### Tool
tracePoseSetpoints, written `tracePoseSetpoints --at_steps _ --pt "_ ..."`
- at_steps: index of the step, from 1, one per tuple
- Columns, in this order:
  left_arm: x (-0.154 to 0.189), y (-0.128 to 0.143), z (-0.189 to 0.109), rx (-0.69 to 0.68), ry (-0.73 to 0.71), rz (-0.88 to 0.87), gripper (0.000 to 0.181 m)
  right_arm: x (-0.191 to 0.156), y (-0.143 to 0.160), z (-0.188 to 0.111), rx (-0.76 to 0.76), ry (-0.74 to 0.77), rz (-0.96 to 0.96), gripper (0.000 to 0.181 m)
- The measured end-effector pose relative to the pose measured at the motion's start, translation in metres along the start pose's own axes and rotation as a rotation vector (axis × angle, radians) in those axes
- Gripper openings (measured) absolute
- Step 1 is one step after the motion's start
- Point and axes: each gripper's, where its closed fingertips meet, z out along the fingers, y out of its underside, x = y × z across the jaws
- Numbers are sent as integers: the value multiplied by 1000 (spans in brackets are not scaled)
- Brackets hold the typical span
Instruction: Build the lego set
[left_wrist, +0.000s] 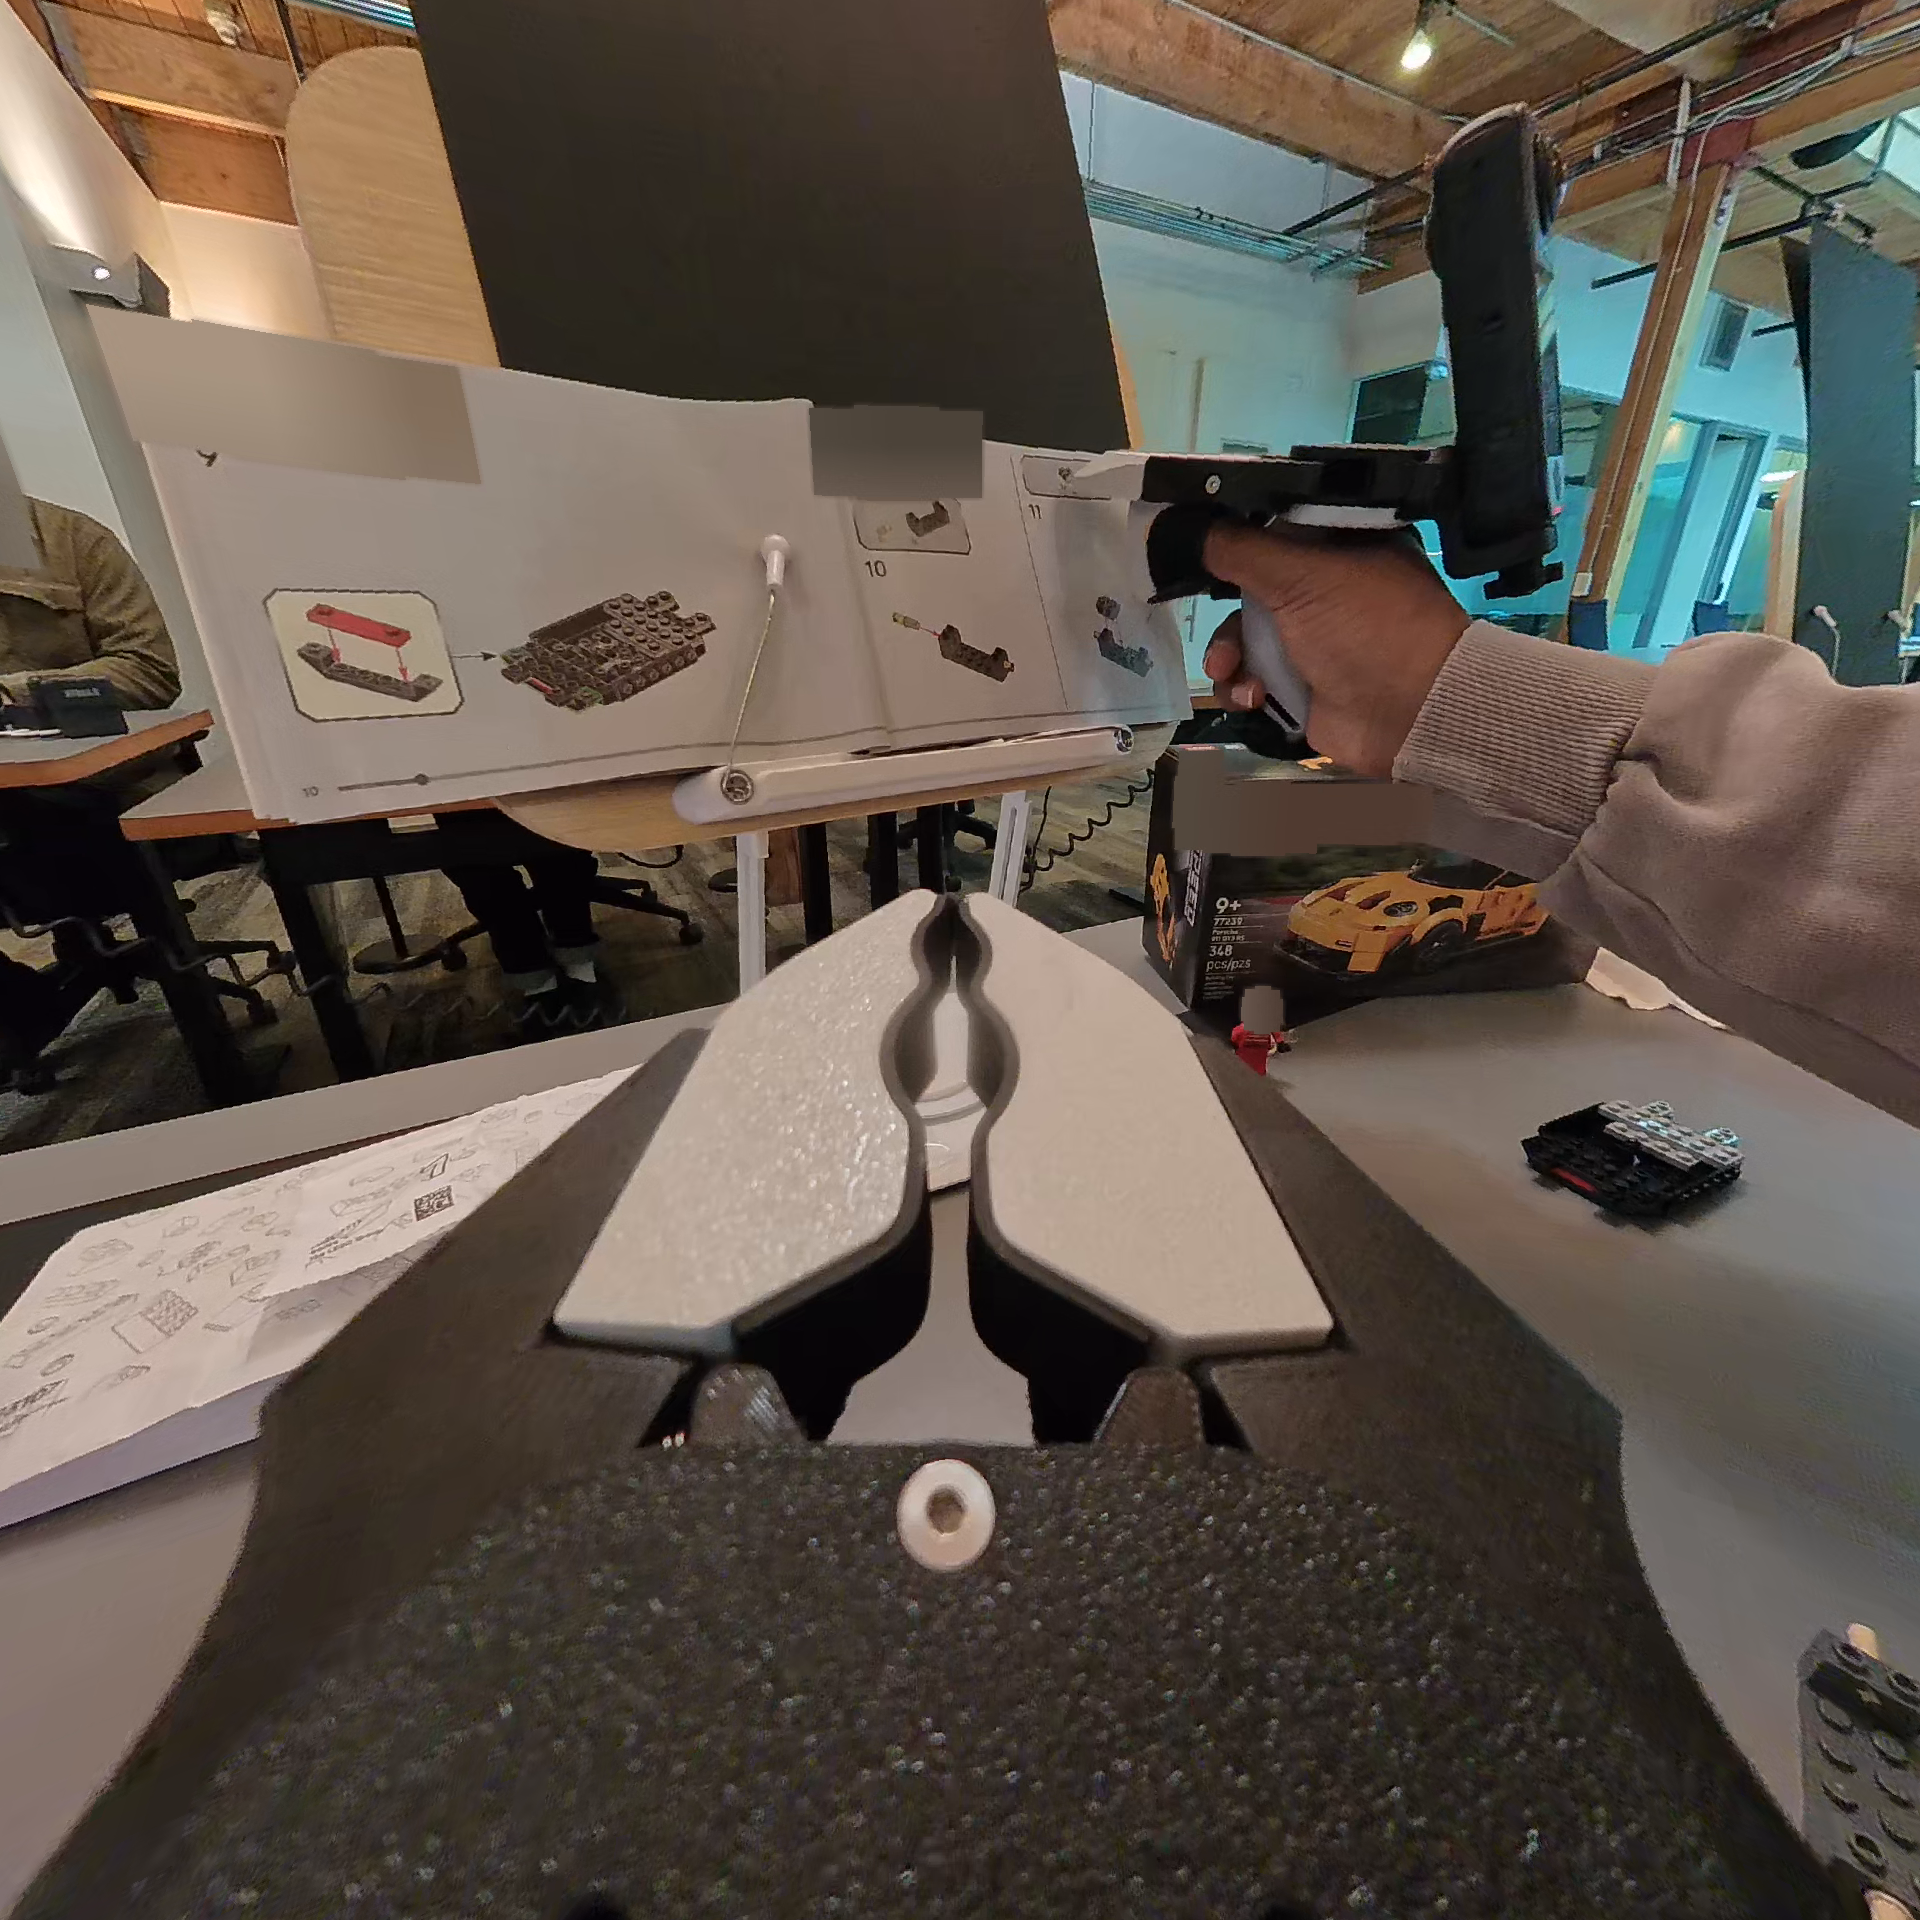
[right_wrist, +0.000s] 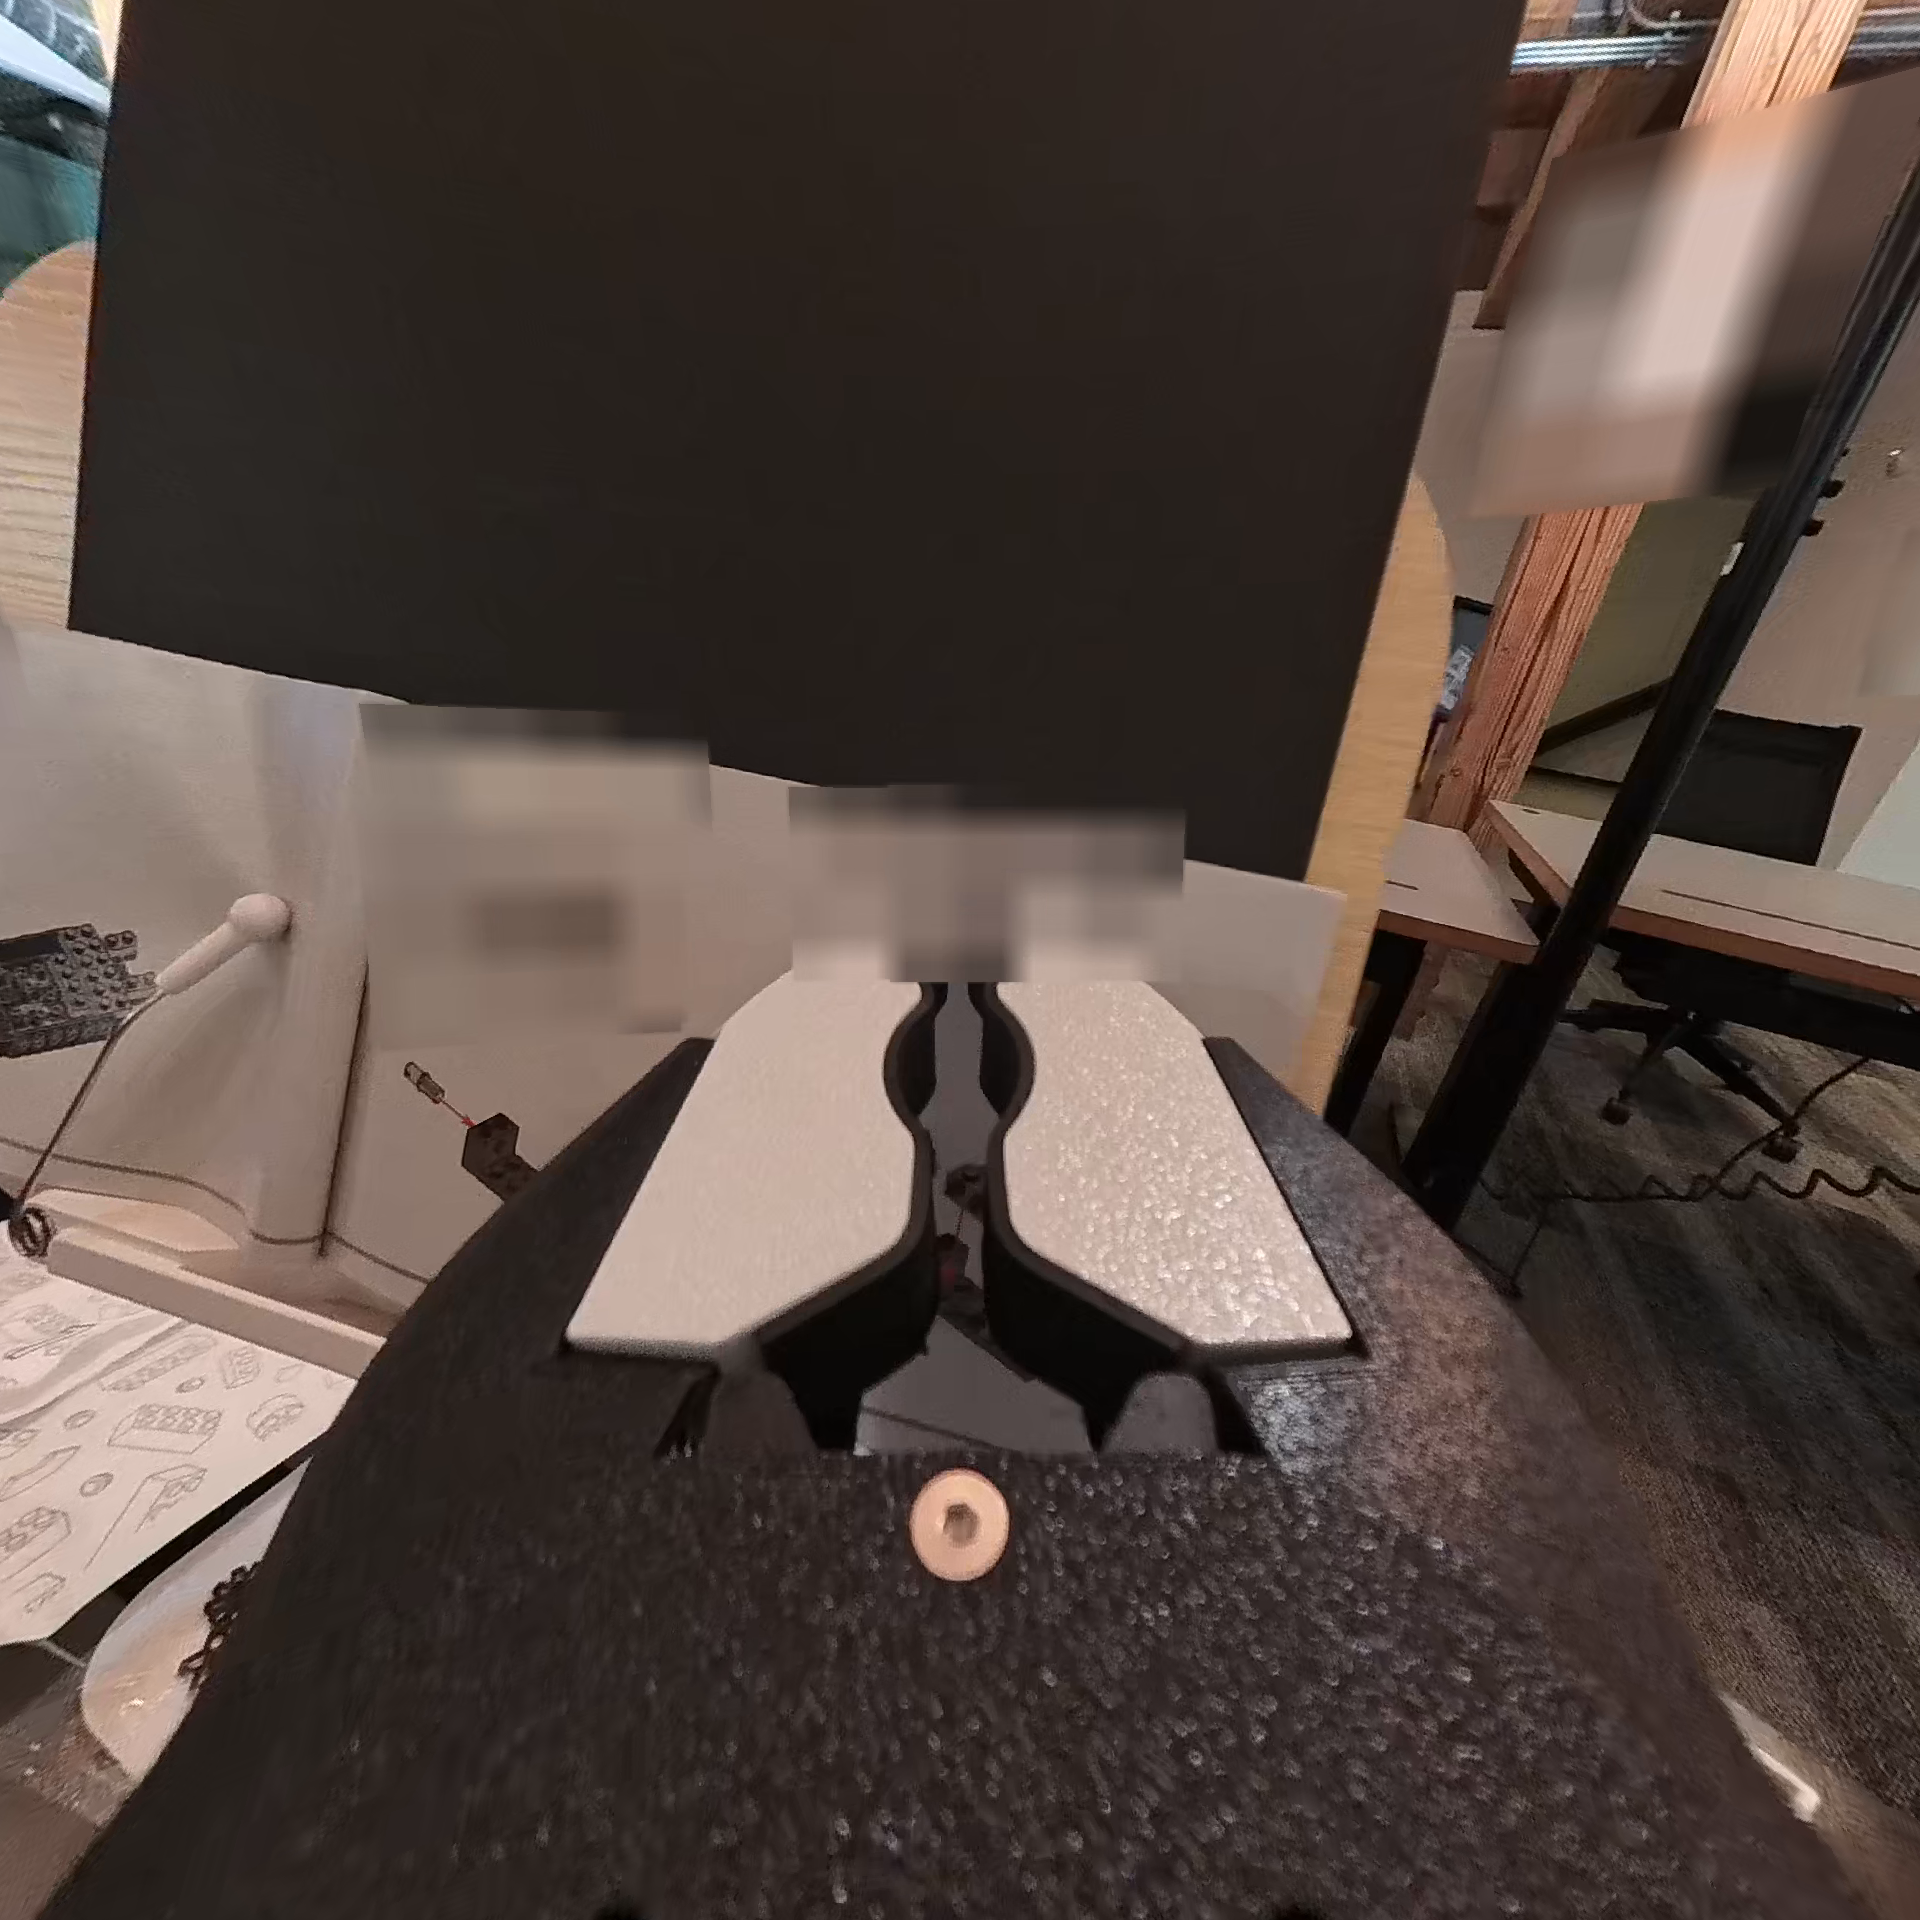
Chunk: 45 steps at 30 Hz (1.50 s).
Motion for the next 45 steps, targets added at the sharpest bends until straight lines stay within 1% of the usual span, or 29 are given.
tracePoseSetpoints --at_steps 9,18,22,28,33,36,45 --pt "1 1 0 -1 9 -13 0 3 -3 0 13 34 -48 1" --pt "3 0 0 4 24 -23 1 7 3 -1 -7 37 -47 0" --pt "4 0 1 2 24 -22 4 6 17 -8 -39 37 -46 0" --pt "6 1 1 -1 35 -30 4 5 51 -32 -95 45 -48 0" --pt "11 3 2 -7 51 -24 4 2 73 -42 -133 44 -47 0" --pt "11 4 2 -9 53 -23 4 2 77 -42 -131 42 -46 0" --pt "11 6 2 -16 57 -26 4 2 77 -42 -122 32 -36 0"
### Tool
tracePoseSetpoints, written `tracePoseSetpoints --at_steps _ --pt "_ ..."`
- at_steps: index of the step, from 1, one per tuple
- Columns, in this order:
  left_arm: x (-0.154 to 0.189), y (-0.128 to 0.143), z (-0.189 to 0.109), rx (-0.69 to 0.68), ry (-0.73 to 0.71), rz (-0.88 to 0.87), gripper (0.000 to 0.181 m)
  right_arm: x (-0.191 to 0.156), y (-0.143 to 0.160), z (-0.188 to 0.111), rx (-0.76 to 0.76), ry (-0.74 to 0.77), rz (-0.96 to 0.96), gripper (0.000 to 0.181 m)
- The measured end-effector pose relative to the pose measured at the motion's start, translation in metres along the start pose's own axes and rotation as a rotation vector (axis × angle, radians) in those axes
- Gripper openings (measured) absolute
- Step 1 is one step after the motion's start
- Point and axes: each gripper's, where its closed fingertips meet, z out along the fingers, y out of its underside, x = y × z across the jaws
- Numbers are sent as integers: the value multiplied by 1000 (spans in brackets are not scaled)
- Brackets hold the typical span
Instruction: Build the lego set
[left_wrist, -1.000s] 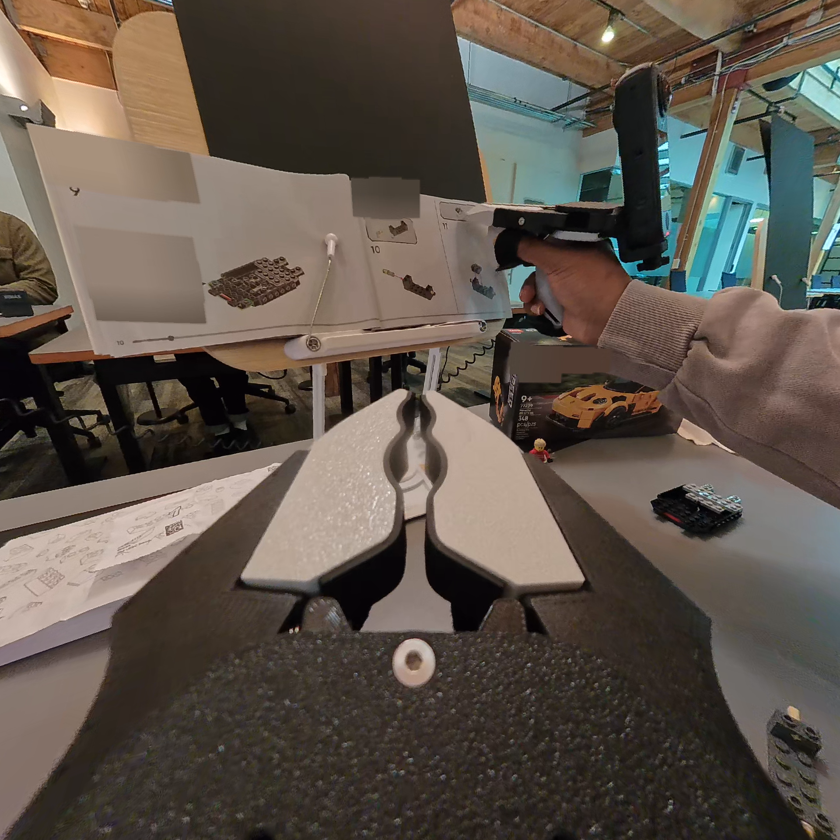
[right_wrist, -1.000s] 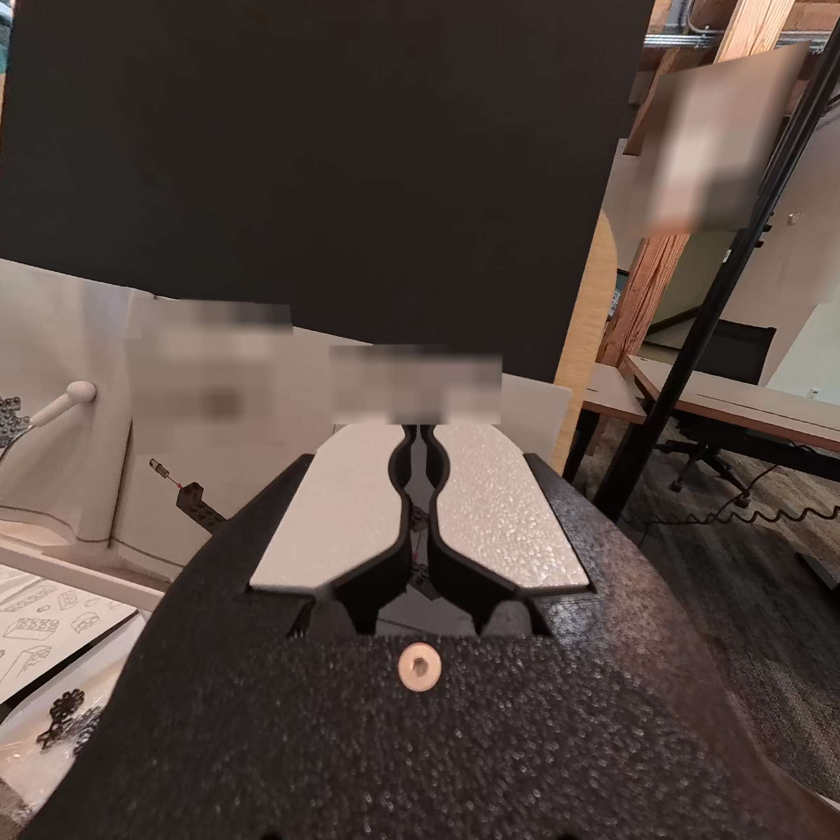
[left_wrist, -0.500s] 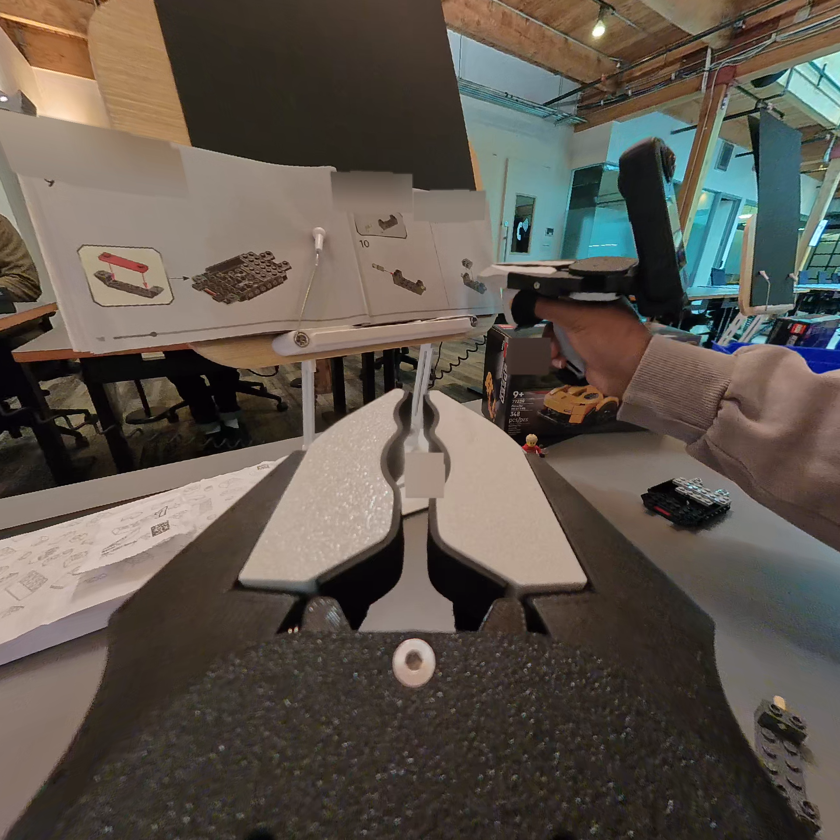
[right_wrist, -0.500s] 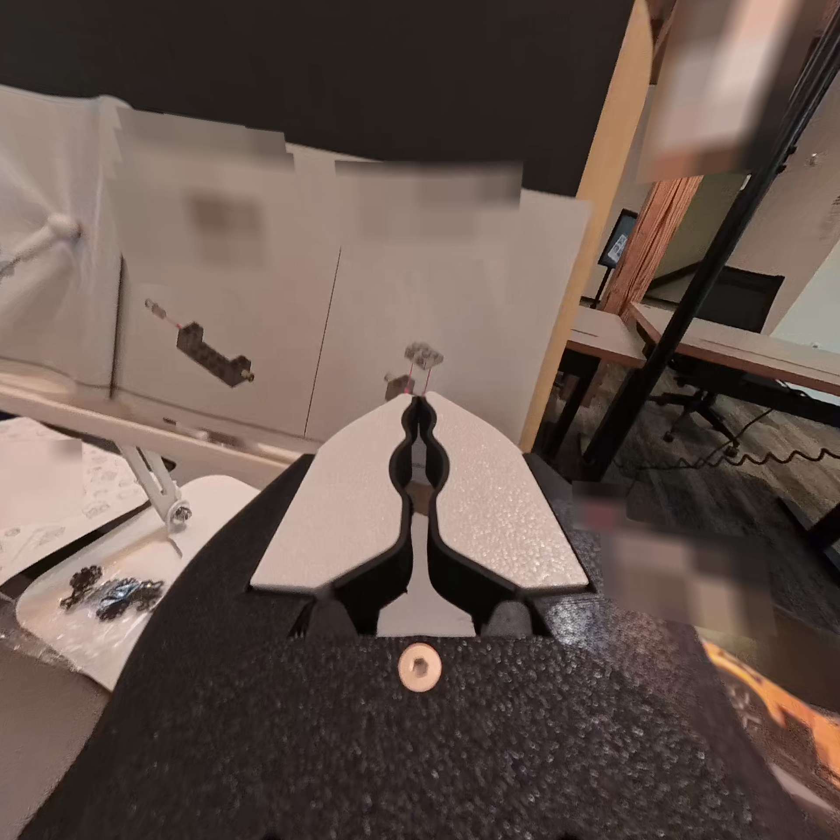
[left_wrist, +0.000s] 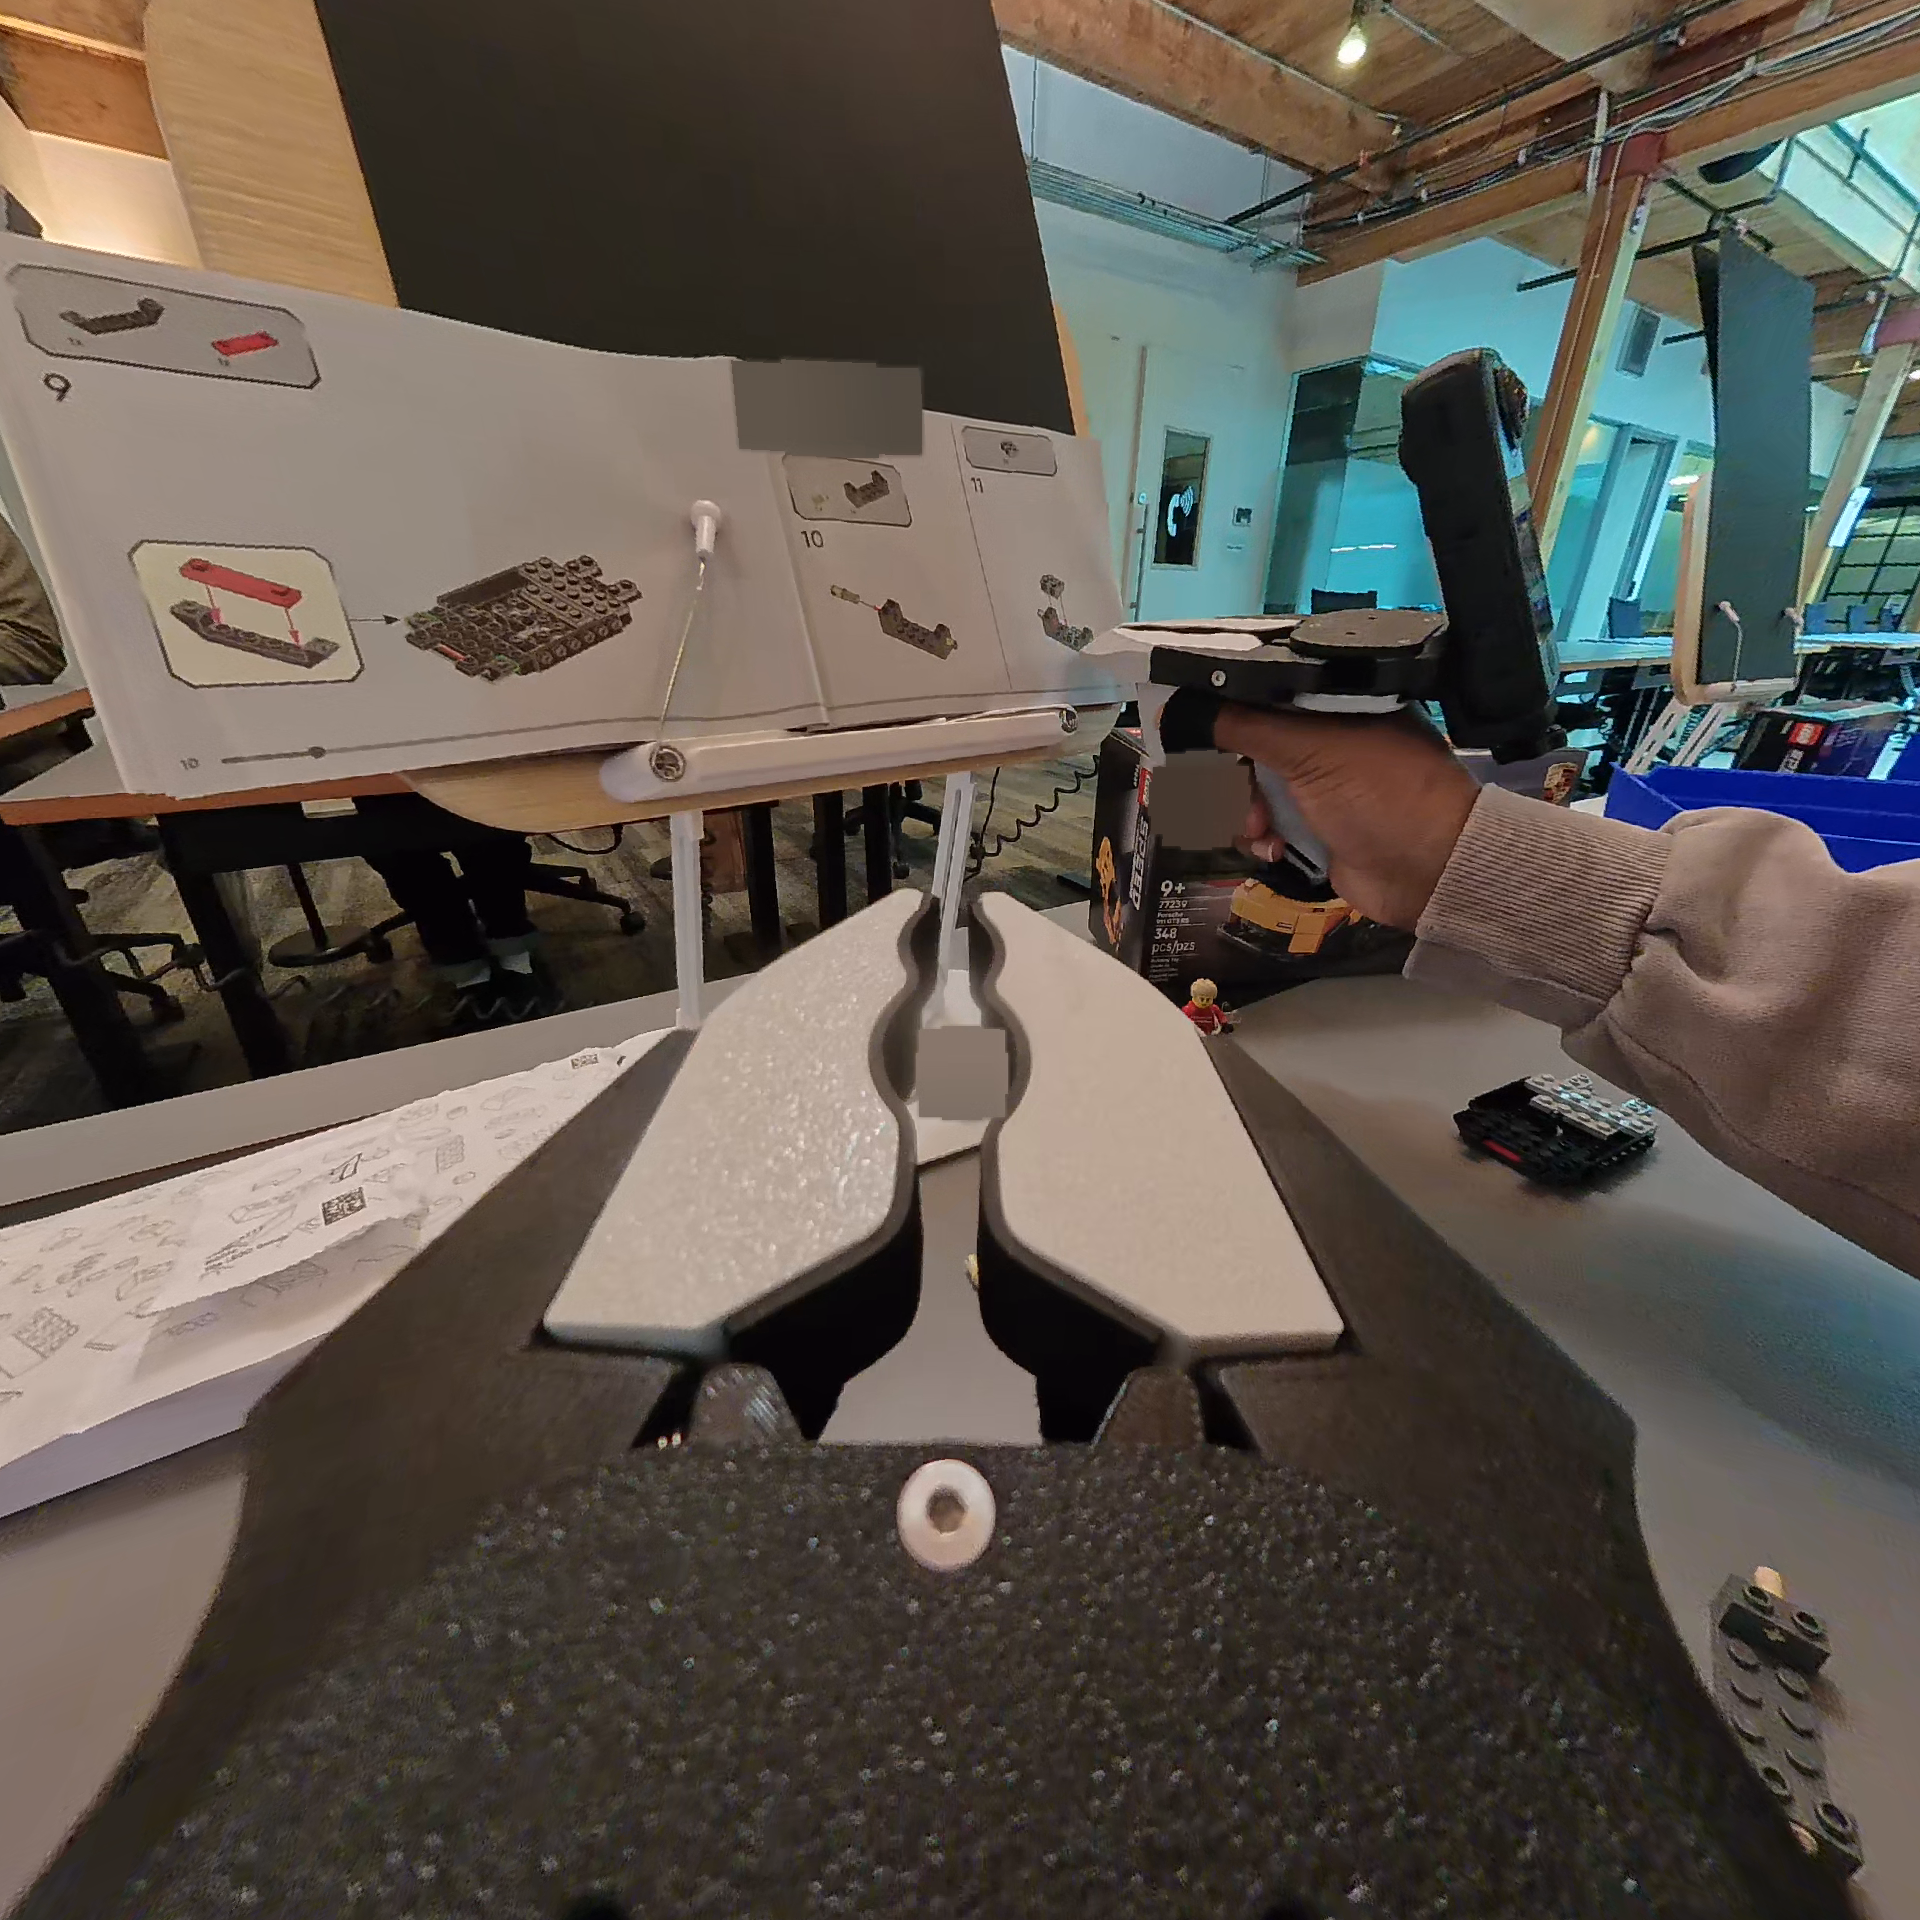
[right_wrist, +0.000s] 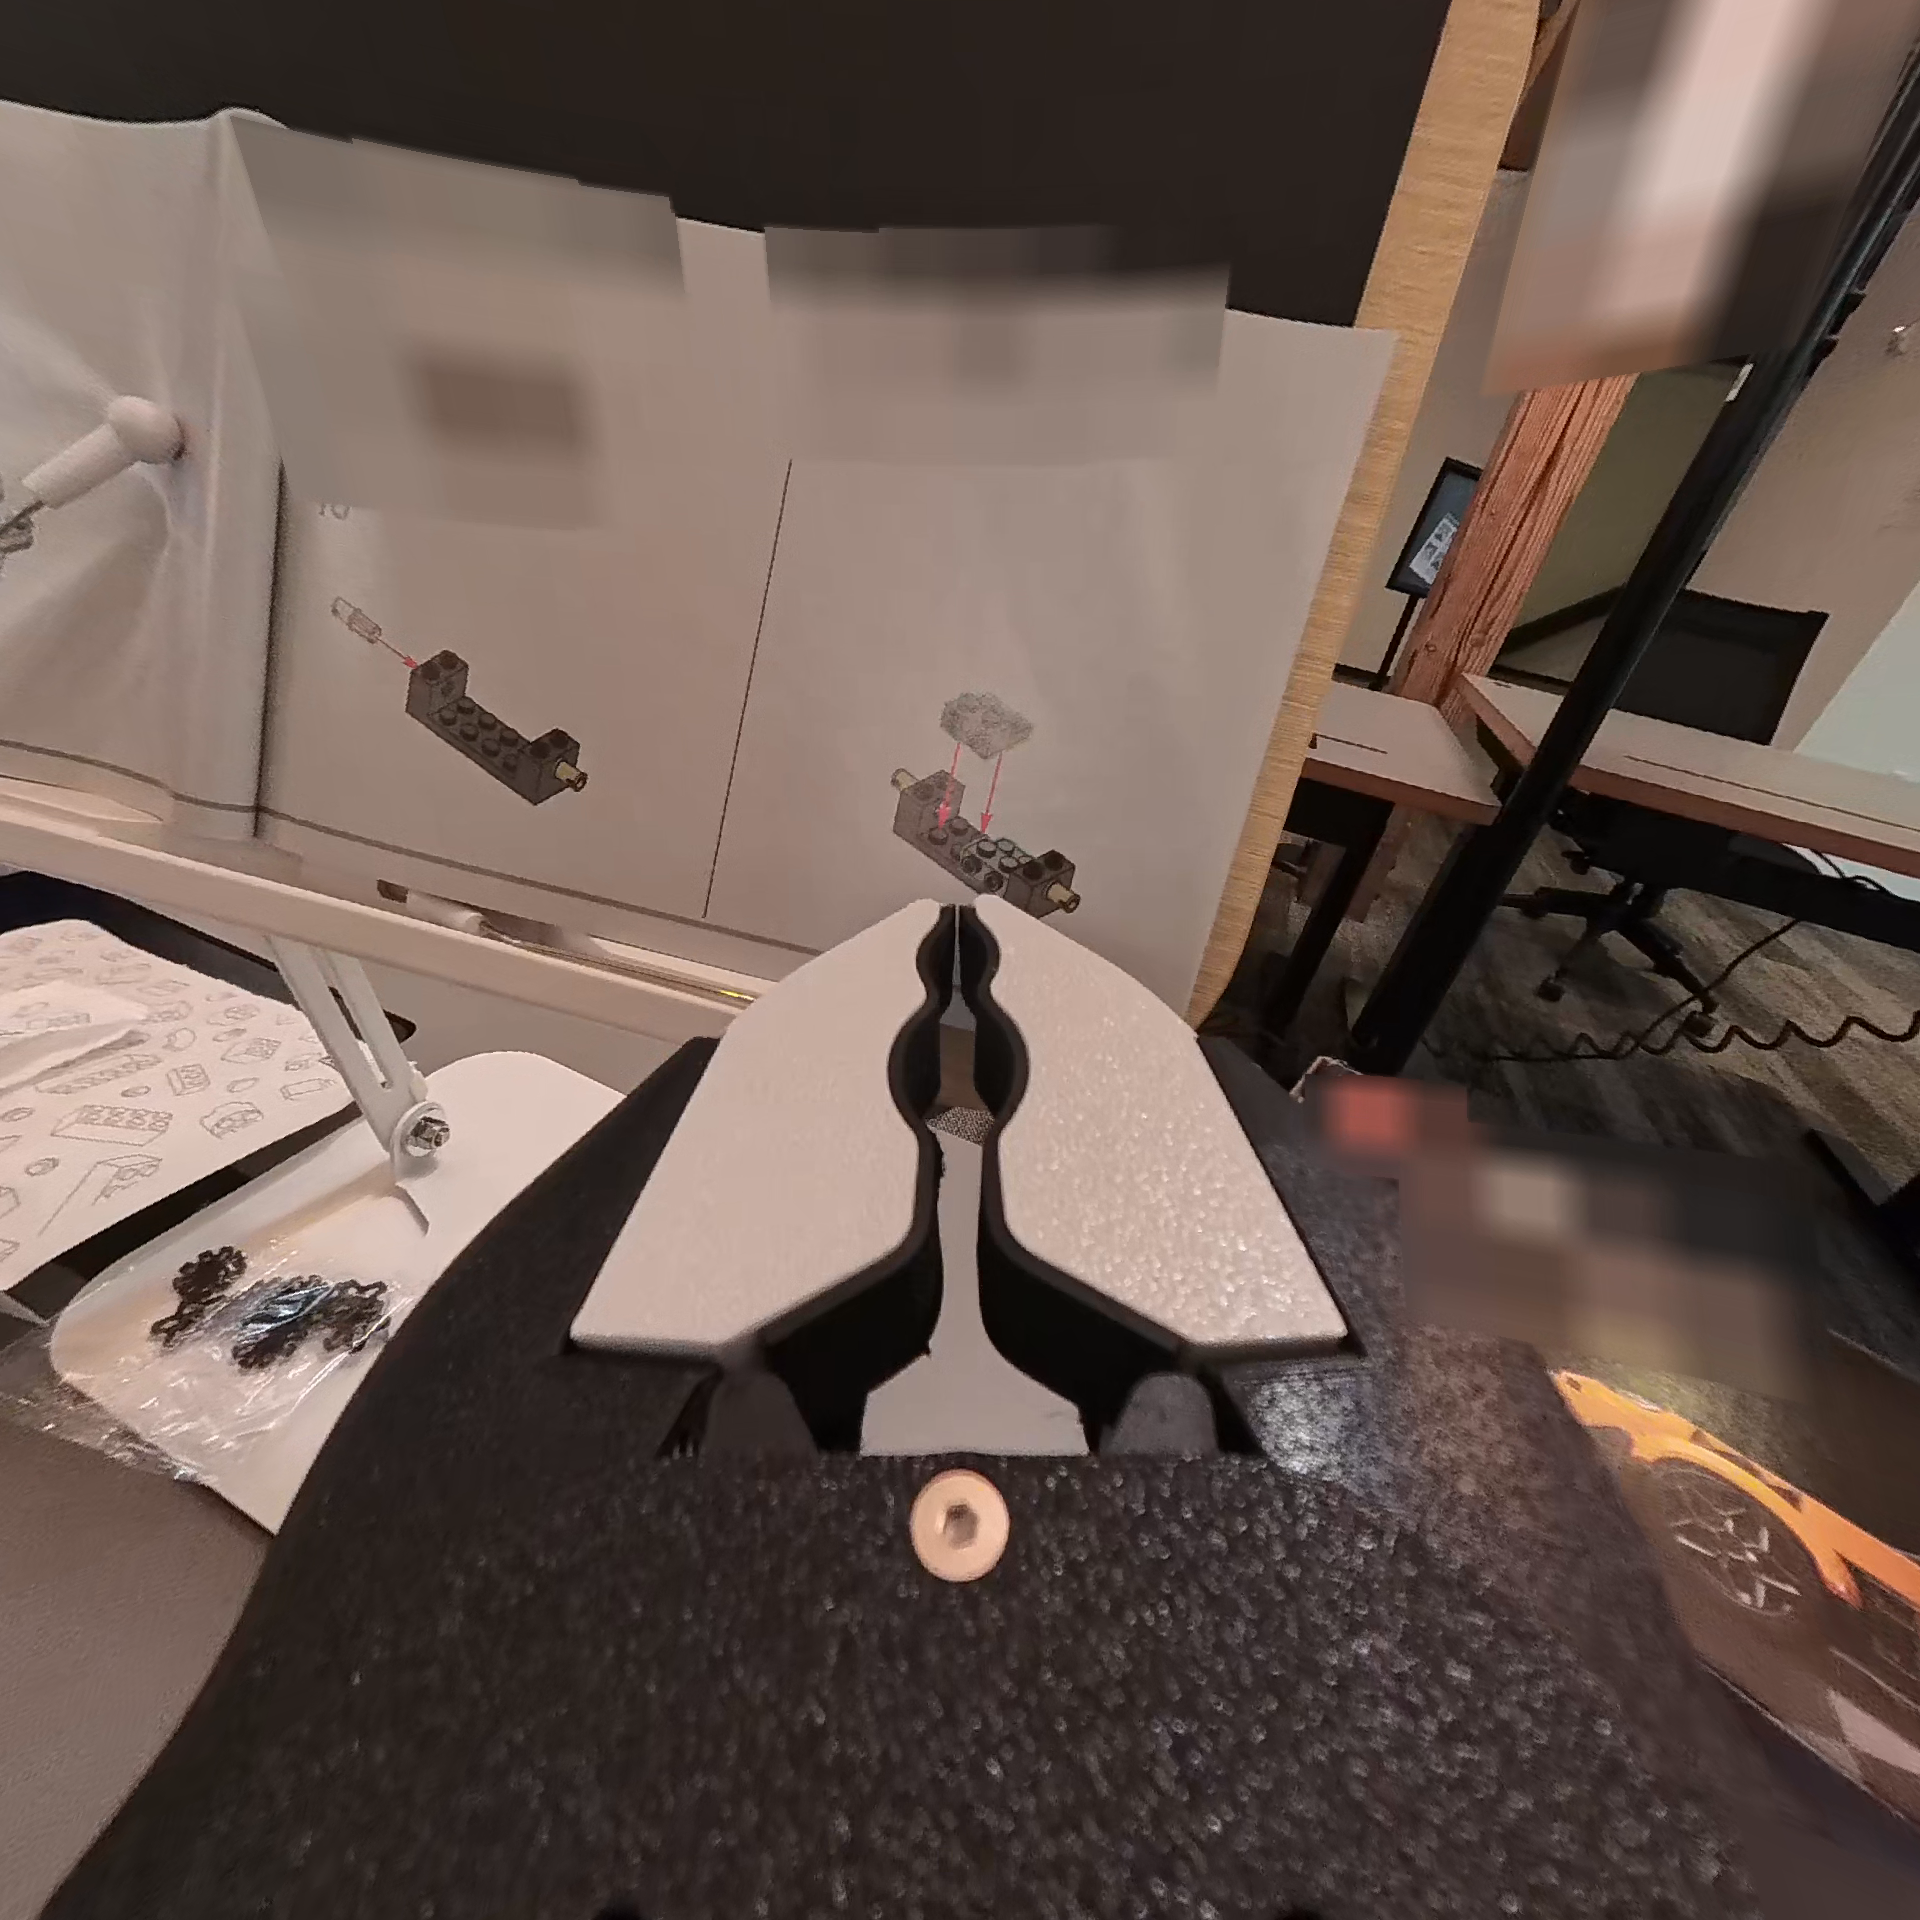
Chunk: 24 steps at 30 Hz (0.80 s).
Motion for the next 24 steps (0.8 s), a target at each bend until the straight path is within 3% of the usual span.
tracePoseSetpoints --at_steps 24 --pt "-1 8 2 -41 -8 -1 0 1 -3 3 5 18 27 1"
